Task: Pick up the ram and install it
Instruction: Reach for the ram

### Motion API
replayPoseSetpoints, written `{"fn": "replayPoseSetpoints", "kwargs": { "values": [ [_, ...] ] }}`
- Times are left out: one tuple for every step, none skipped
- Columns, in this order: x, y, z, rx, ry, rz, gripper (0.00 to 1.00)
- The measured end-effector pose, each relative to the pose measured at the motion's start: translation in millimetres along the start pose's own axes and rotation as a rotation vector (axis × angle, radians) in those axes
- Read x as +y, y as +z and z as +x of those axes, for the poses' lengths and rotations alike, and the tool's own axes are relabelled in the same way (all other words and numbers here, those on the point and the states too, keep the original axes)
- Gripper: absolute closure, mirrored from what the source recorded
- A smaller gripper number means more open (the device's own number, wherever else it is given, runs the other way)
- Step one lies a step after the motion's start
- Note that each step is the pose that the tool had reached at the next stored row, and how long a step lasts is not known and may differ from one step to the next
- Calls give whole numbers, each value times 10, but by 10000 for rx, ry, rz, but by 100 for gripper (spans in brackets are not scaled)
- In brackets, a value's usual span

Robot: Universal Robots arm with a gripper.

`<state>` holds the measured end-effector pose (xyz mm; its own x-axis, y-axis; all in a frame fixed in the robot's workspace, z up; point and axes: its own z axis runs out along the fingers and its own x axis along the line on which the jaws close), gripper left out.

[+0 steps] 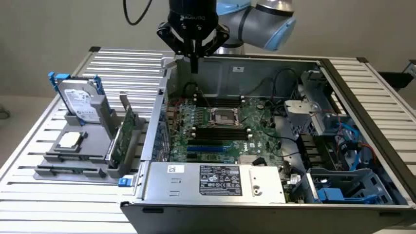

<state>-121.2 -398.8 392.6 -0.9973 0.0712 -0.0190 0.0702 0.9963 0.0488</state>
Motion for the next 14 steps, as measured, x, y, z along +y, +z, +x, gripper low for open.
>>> {"fn": "replayPoseSetpoints", "kwargs": {
  "values": [
    [0, 0, 0, 0, 0, 1, 89],
    [0, 0, 0, 0, 0, 1, 89],
    [0, 0, 0, 0, 0, 1, 89],
    [0, 0, 0, 0, 0, 1, 89],
    [0, 0, 0, 0, 0, 1, 89],
    [0, 0, 0, 0, 0, 1, 89],
    [0, 0, 0, 0, 0, 0, 89],
    [0, 0, 0, 0, 0, 1, 89],
    [0, -1, 5, 0, 1, 1, 89],
    [-3, -3, 39, 3, 1, 4, 89],
    [-9, -3, 83, 1, 0, 4, 89],
    [-15, -1, 128, 0, 0, 1, 89],
    [-22, 0, 174, 0, 1, 1, 89],
    [-28, 1, 219, 0, 0, 1, 89]
  ]
}}
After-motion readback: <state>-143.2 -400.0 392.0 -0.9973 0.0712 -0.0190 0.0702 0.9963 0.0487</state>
